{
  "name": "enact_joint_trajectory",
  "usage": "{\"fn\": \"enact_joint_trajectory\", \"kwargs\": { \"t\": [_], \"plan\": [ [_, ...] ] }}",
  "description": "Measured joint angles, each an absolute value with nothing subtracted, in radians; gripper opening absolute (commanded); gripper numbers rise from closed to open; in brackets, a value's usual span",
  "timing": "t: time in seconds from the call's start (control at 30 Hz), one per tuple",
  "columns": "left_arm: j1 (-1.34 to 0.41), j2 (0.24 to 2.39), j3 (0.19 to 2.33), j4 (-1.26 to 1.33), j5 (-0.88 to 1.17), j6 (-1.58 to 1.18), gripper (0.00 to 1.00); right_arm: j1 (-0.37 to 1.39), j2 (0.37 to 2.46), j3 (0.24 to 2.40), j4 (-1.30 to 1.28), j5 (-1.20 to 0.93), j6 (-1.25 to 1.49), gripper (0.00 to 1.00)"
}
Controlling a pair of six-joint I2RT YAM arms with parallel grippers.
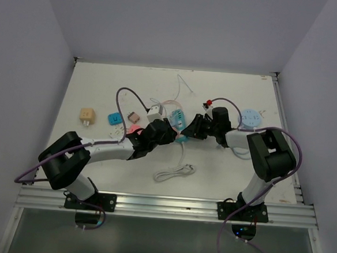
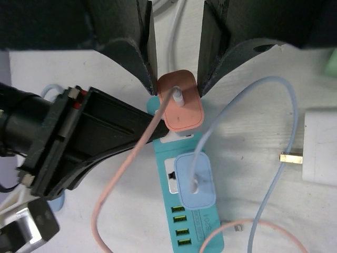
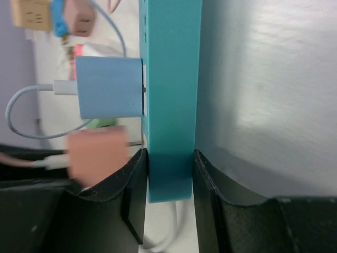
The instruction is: Pull the plug off the socket
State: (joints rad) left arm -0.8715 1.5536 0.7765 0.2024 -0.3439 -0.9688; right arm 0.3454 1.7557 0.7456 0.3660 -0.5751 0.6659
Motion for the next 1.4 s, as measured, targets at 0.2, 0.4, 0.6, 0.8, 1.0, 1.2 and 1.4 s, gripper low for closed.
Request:
{"fn": "enact_joint_trajectory", "kwargs": {
  "t": [0.2,0.4,0.6,0.8,1.0,1.2,1.4],
  "plan": [
    [-0.869,1.454,0.759,0.253,-0.369,-1.002,0.0,0.334,1.749,0.769,0.338,-0.443,0.631,0.0],
    [-0.864,1.467,0.783,0.253,-0.363,-1.011,0.13,0.332,1.747,0.775,0.34,-0.41,0.628,0.0],
    [-0.864,1.499,0.81,0.221,-0.334,-1.011,0.08,0.333,1.745,0.775,0.342,-0.409,0.626,0.0],
    [-0.863,1.487,0.823,0.13,-0.355,-0.985,0.08,0.334,1.734,0.774,0.332,-0.382,0.624,0.0],
    [-0.816,1.397,0.815,-0.027,-0.422,-0.949,0.12,0.334,1.729,0.774,0.328,-0.358,0.624,0.0],
    [-0.675,1.378,0.802,-0.087,-0.432,-0.908,0.15,0.334,1.728,0.774,0.329,-0.358,0.624,0.0],
    [-0.599,1.439,0.802,-0.083,-0.387,-0.856,0.44,0.334,1.728,0.774,0.329,-0.359,0.624,0.0]
  ]
}}
